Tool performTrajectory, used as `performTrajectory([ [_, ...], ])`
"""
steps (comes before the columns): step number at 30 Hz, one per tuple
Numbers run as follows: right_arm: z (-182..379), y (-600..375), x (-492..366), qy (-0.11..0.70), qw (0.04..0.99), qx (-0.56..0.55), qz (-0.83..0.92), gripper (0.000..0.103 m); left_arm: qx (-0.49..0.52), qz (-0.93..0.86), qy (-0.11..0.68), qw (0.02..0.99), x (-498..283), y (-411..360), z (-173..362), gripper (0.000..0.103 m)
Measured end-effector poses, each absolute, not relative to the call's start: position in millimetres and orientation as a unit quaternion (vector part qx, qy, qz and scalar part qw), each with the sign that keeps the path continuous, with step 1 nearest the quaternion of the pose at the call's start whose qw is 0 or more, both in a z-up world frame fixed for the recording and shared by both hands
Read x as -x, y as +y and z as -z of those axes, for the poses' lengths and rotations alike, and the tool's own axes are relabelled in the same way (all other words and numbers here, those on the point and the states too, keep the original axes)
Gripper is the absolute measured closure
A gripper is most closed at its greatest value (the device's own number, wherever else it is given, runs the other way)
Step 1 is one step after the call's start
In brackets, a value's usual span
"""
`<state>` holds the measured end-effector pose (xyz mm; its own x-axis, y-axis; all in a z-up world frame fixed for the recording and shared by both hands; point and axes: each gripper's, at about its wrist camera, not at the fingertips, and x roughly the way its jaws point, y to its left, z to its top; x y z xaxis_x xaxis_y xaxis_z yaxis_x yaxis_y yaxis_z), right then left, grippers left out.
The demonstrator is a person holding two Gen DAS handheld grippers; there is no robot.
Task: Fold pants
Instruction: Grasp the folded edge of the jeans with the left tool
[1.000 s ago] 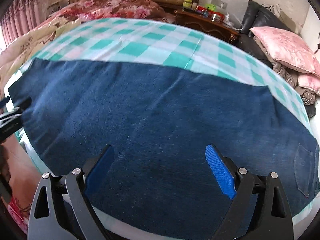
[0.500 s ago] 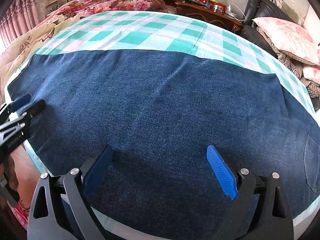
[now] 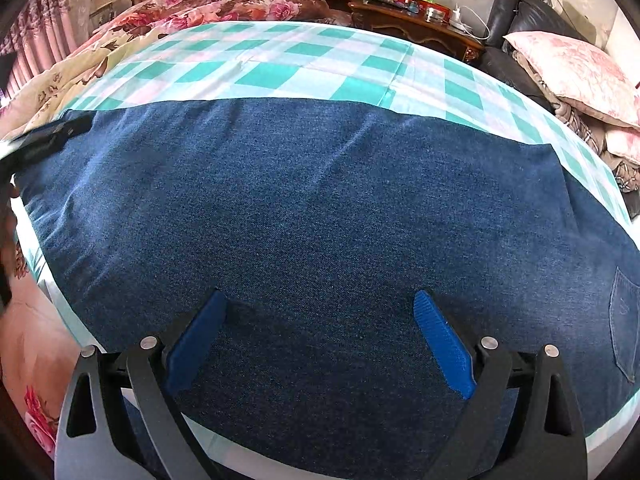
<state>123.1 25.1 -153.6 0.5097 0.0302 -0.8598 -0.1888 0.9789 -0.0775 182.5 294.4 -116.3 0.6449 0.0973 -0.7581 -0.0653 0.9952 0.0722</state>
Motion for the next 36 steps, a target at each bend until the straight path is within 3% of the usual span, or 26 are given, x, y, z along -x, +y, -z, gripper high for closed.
performTrajectory([
  [8, 139.1, 33.5, -124.6, 0.469, 0.873, 0.122, -0.055, 0.012, 0.007, -0.078, 0.461, 0.884, -215.7, 342.2, 133.4, 0.043],
  [11, 116.4, 24.1, -143.3, 0.444, 0.889, 0.079, -0.079, 0.012, 0.007, -0.078, 0.456, 0.887, -213.4, 342.6, 135.3, 0.043],
  [13, 111.0, 18.9, -165.8, 0.446, 0.889, 0.051, -0.094, 0.021, 0.008, -0.079, 0.454, 0.887, -213.5, 342.8, 135.1, 0.043],
  [14, 111.4, 18.8, -183.3, 0.447, 0.888, 0.049, -0.097, 0.038, 0.009, -0.079, 0.454, 0.888, -213.9, 343.1, 135.4, 0.043],
  [18, 117.7, 18.6, -232.1, 0.454, 0.886, 0.051, -0.087, 0.050, 0.049, -0.061, 0.442, 0.894, -208.5, 354.3, 130.6, 0.047],
  [22, 141.3, 9.7, -259.1, 0.475, 0.874, 0.073, -0.063, 0.053, 0.127, -0.115, 0.404, 0.899, -180.9, 409.2, 109.2, 0.050],
  [27, 143.8, 2.1, -257.5, 0.468, 0.879, 0.063, -0.064, 0.052, 0.204, -0.167, 0.370, 0.891, -120.2, 476.8, 95.2, 0.064],
  [32, 140.6, 7.2, -257.1, 0.467, 0.880, 0.070, -0.053, 0.052, 0.250, -0.128, 0.370, 0.886, -74.9, 480.1, 106.0, 0.066],
  [36, 124.7, 32.1, -237.8, 0.451, 0.884, 0.064, -0.106, 0.052, 0.259, -0.094, 0.380, 0.883, -61.6, 460.7, 124.6, 0.075],
])
